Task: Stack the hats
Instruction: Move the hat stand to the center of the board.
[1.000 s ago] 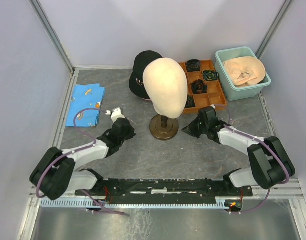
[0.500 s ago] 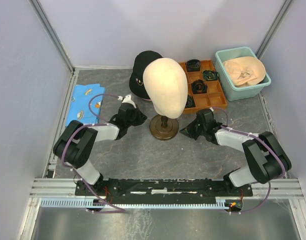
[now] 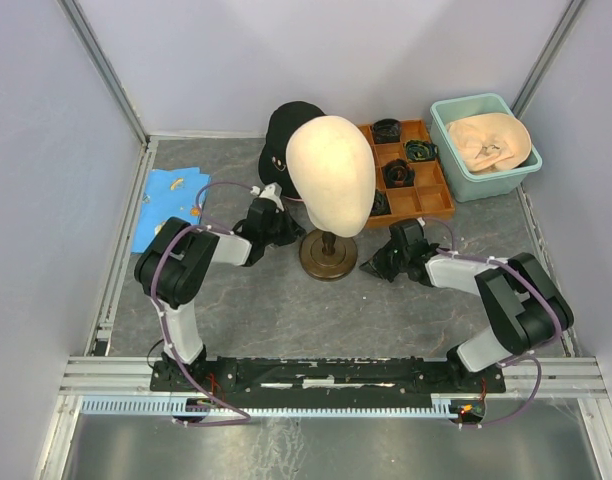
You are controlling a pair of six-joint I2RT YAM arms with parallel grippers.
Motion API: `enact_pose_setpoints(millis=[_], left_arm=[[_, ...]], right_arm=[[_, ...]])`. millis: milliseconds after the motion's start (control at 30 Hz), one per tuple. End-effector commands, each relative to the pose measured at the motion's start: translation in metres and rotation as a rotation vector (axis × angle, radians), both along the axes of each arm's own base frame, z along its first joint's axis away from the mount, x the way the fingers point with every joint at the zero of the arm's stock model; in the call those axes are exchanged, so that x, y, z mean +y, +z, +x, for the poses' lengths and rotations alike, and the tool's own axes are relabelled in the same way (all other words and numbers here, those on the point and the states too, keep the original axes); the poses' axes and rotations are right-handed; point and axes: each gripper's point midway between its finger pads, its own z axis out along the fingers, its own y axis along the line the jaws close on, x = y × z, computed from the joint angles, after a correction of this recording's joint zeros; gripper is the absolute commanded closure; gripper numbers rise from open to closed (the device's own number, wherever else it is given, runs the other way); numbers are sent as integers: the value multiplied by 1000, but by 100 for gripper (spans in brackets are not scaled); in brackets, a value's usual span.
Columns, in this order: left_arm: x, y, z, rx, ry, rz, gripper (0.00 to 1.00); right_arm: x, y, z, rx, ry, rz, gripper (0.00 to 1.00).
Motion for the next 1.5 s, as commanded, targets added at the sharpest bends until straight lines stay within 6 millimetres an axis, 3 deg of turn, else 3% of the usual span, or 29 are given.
enact_pose_setpoints(millis=[0, 400, 967, 1467], left_arm=[[-9, 10, 15, -74, -55, -13, 97], [-7, -7, -1, -31, -82, -14, 97], [27, -13, -76, 56, -42, -32, 97], [38, -3, -86, 53, 22, -62, 97]], right_arm=[[4, 2, 13, -29, 0, -8, 96], [24, -4, 26, -22, 47, -22, 98], [39, 6, 48, -47, 76, -9, 98], [52, 11, 61, -66, 62, 22, 98]])
